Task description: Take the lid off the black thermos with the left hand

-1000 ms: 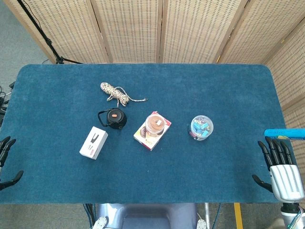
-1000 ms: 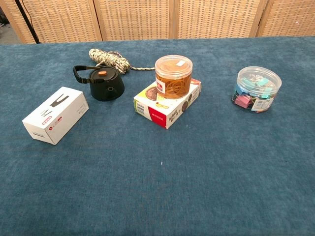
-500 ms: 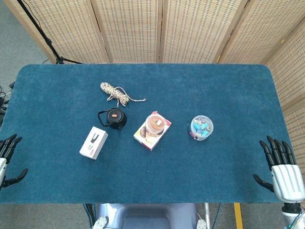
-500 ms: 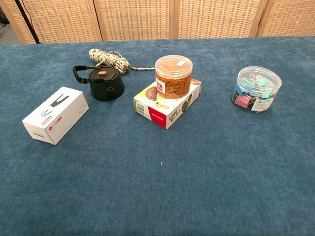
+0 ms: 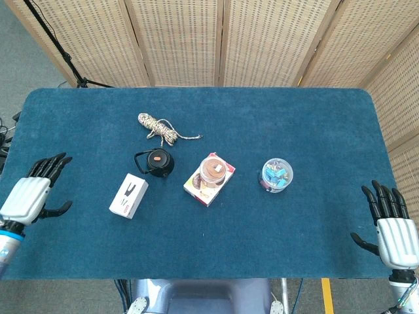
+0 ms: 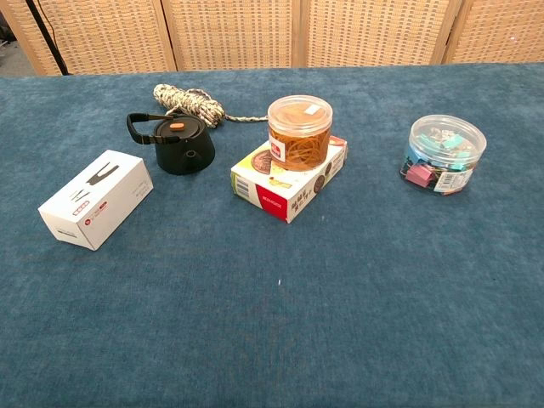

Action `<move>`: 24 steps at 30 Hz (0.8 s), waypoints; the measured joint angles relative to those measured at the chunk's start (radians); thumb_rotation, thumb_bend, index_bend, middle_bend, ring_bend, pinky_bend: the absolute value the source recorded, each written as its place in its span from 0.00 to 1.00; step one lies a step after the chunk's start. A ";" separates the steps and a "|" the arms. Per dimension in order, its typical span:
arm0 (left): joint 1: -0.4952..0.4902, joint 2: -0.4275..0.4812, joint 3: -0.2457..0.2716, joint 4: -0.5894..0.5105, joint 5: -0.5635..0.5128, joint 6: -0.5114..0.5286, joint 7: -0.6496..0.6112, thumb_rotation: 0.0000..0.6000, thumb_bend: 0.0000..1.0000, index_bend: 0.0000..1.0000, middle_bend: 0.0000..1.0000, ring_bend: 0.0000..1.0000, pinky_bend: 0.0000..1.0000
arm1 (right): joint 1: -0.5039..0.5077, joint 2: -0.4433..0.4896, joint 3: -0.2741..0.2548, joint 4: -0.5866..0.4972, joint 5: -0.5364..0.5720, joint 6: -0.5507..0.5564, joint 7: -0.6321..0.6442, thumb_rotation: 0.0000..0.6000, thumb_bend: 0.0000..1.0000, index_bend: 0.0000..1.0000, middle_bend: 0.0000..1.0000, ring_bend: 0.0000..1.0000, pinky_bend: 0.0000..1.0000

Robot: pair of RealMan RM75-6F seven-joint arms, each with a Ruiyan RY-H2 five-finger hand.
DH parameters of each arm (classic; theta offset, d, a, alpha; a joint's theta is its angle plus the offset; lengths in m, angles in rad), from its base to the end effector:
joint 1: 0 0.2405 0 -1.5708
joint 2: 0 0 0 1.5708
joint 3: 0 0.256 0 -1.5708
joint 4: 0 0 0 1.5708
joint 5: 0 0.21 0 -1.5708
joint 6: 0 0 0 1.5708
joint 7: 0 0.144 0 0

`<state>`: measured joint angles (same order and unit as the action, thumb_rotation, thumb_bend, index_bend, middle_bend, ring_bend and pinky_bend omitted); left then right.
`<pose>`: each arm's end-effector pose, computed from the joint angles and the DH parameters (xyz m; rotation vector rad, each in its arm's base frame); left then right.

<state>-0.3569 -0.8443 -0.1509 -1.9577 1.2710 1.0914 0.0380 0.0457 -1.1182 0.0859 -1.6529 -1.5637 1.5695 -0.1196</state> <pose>-0.2292 0.2576 0.1785 -1.5787 -1.0823 -0.8753 -0.2938 -0.1751 0.1687 1.3711 -0.7522 0.9244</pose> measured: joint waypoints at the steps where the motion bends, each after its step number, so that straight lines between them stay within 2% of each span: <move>1: -0.018 -0.003 -0.010 -0.002 -0.025 -0.015 0.014 1.00 0.27 0.08 0.00 0.00 0.00 | 0.003 0.001 0.004 0.003 0.012 -0.009 0.006 1.00 0.00 0.00 0.00 0.00 0.00; 7: -0.154 -0.069 -0.067 0.012 -0.235 -0.096 0.135 1.00 0.27 0.18 0.00 0.00 0.00 | 0.014 0.009 0.019 0.007 0.040 -0.026 0.035 1.00 0.00 0.00 0.00 0.00 0.00; 11: -0.259 -0.152 -0.087 0.054 -0.393 -0.138 0.237 1.00 0.27 0.25 0.00 0.00 0.00 | 0.019 0.012 0.027 0.010 0.063 -0.037 0.044 1.00 0.00 0.00 0.00 0.00 0.00; 17: -0.401 -0.284 -0.098 0.147 -0.580 -0.171 0.365 1.00 0.28 0.29 0.00 0.00 0.00 | 0.027 0.015 0.038 0.021 0.093 -0.058 0.062 1.00 0.00 0.00 0.00 0.00 0.00; 24: -0.523 -0.404 -0.097 0.256 -0.734 -0.187 0.461 1.00 0.29 0.32 0.00 0.00 0.00 | 0.033 0.017 0.046 0.035 0.121 -0.074 0.075 1.00 0.00 0.00 0.00 0.00 0.00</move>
<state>-0.8799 -1.2482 -0.2478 -1.7014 0.5365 0.9047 0.4989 0.0786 -1.1016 0.1322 -1.6180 -1.4428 1.4959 -0.0442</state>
